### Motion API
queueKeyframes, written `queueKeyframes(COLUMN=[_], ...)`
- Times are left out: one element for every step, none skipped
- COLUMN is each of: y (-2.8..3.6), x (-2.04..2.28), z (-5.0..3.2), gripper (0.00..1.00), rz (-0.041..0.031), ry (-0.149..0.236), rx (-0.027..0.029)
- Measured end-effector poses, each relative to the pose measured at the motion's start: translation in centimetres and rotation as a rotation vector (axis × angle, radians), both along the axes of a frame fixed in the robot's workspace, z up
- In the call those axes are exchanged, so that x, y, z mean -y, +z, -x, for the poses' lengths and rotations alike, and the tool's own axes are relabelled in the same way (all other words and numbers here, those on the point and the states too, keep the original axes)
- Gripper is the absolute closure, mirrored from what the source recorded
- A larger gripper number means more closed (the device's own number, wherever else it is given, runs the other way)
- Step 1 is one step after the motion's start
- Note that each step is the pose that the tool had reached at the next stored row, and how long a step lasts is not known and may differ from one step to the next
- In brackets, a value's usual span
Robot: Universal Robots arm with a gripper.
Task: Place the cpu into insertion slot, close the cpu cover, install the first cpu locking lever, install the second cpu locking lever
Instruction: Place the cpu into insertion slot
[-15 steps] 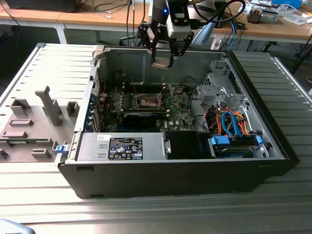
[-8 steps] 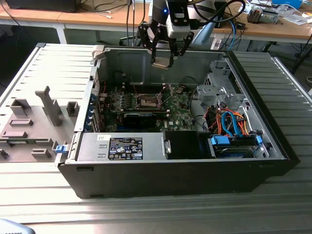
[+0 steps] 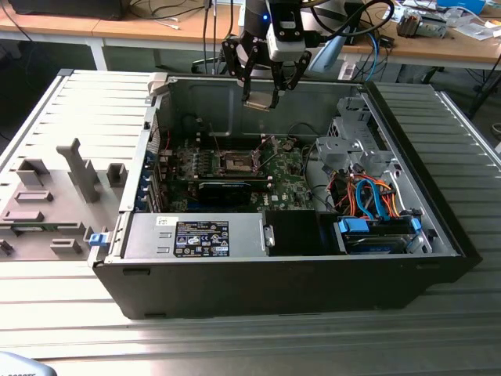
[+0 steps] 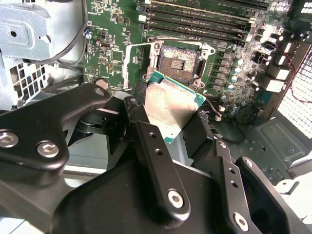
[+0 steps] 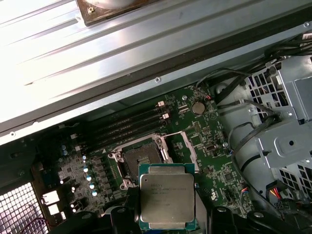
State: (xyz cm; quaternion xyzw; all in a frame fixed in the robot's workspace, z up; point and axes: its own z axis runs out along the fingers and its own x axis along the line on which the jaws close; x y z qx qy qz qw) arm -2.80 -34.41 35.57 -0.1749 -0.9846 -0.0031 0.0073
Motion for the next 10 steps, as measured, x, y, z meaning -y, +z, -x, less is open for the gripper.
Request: queueKeyframes(y=[0.00, 0.00, 0.00, 0.00, 0.00, 0.00, 0.00, 0.00, 0.00, 0.00], x=[0.00, 0.00, 0.00, 0.00, 0.00, 0.00, 0.00, 0.00, 0.00, 0.00], z=[0.00, 0.00, 0.00, 0.00, 0.00, 0.00, 0.00, 0.00, 0.00, 0.00], gripper=[0.45, 0.45, 0.45, 0.45, 0.45, 0.45, 0.45, 0.45, 0.45, 0.45], rz=[0.0000, 0.0001, 0.0001, 0.0001, 0.0002, 0.0002, 0.0001, 0.0002, 0.0002, 0.0003], ry=[0.000, -0.001, -0.001, -0.001, -0.002, -0.002, -0.003, -0.003, -0.003, -0.004], rx=[0.0000, 0.0000, -0.0001, 0.0000, -0.0001, -0.0001, 0.0000, 0.0000, -0.0001, 0.0000])
